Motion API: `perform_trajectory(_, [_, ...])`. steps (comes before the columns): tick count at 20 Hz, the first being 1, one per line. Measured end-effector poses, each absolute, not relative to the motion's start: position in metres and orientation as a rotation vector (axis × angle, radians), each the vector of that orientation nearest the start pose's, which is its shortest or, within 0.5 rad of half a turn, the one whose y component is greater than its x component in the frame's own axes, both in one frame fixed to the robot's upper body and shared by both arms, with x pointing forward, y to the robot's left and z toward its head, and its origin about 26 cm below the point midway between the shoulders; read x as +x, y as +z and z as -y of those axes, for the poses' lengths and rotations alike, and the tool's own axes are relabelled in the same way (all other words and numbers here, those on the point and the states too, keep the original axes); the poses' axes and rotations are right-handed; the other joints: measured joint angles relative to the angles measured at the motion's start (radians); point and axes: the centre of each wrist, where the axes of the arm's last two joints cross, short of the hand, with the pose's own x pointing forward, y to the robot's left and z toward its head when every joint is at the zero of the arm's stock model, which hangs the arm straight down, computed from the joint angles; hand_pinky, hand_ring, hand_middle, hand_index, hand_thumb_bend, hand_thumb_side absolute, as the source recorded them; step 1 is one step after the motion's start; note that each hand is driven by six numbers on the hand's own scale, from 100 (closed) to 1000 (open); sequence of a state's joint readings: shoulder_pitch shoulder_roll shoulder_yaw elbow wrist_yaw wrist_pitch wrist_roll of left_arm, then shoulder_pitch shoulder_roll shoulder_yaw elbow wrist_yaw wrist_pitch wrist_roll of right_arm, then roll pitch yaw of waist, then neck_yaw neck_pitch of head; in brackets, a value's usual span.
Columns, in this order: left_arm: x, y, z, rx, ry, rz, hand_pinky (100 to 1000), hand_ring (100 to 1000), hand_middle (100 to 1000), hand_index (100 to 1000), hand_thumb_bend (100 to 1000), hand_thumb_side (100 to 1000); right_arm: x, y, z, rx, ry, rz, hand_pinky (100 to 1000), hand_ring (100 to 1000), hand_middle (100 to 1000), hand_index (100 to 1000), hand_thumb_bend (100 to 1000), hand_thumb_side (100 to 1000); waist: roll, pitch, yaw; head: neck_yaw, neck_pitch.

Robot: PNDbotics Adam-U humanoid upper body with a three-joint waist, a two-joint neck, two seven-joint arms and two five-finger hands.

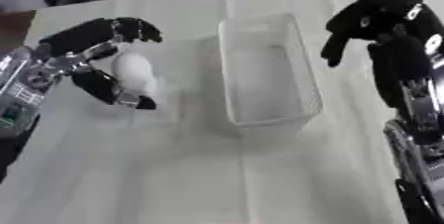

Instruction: Pick up objects on the table and place them in the box.

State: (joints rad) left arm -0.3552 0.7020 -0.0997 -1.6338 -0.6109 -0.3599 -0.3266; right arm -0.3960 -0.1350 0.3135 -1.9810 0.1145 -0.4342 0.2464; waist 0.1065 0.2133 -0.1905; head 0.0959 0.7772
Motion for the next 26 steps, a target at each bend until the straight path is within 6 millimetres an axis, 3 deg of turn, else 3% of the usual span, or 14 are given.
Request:
perform_trajectory(2, [0.346,0.174,-0.344,0.776,-1.606,1.706,676,775,834,869,993,690,0.292,0.194,0.142,-0.463,-1.080,-3.231,304,455,597,864,100,840,0.000,0.000,-0.001,0.000,0.000])
perform_trajectory(3, [0.347,0.172,-0.344,0.771,-1.605,1.702,677,775,835,869,910,768,0.292,0.194,0.142,-0.463,-1.080,-3.231,304,455,597,865,100,844,0.000,0.001,-0.001,0.000,0.000])
perform_trajectory(4, [0.348,0.170,-0.344,0.765,-1.601,1.700,667,770,828,864,987,692,0.292,0.194,0.142,-0.464,-1.082,-3.231,302,453,595,863,100,840,0.001,0.001,-0.001,0.000,0.000])
perform_trajectory(5, [0.348,0.168,-0.345,0.759,-1.599,1.698,664,767,825,858,983,692,0.292,0.194,0.142,-0.464,-1.082,-3.231,302,453,594,862,100,840,0.001,0.001,-0.001,0.000,0.000])
perform_trajectory(8, [0.348,0.150,-0.343,0.706,-1.600,1.666,634,745,802,822,927,672,0.292,0.194,0.142,-0.465,-1.083,-3.231,301,452,592,861,100,840,0.001,0.011,-0.005,0.000,0.000])
perform_trajectory(10, [0.348,0.147,-0.342,0.700,-1.598,1.663,560,680,753,757,862,646,0.292,0.194,0.142,-0.466,-1.083,-3.231,300,450,591,859,100,840,0.001,0.011,-0.004,0.000,0.000])
perform_trajectory(12, [0.348,0.147,-0.342,0.706,-1.593,1.666,474,597,651,705,814,616,0.292,0.194,0.142,-0.467,-1.083,-3.231,299,450,590,858,100,840,0.002,0.011,-0.004,0.000,0.000])
perform_trajectory(22, [0.345,0.141,-0.342,0.715,-1.511,1.731,412,530,511,637,747,603,0.292,0.194,0.142,-0.473,-1.091,-3.231,296,447,587,854,100,840,0.006,0.011,0.004,-0.008,0.000])
perform_trajectory(23, [0.346,0.140,-0.341,0.710,-1.490,1.748,309,436,431,573,596,528,0.292,0.194,0.142,-0.473,-1.091,-3.231,295,446,586,853,100,841,0.006,0.011,0.005,-0.008,0.000])
perform_trajectory(25, [0.346,0.137,-0.338,0.697,-1.408,1.801,162,345,318,480,155,384,0.292,0.194,0.142,-0.473,-1.091,-3.231,294,444,586,853,100,841,0.006,0.011,0.005,-0.009,0.000])
perform_trajectory(26, [0.346,0.136,-0.336,0.687,-1.351,1.832,217,379,358,514,371,445,0.292,0.194,0.142,-0.473,-1.092,-3.231,294,444,586,853,100,841,0.006,0.011,0.005,-0.009,0.000])
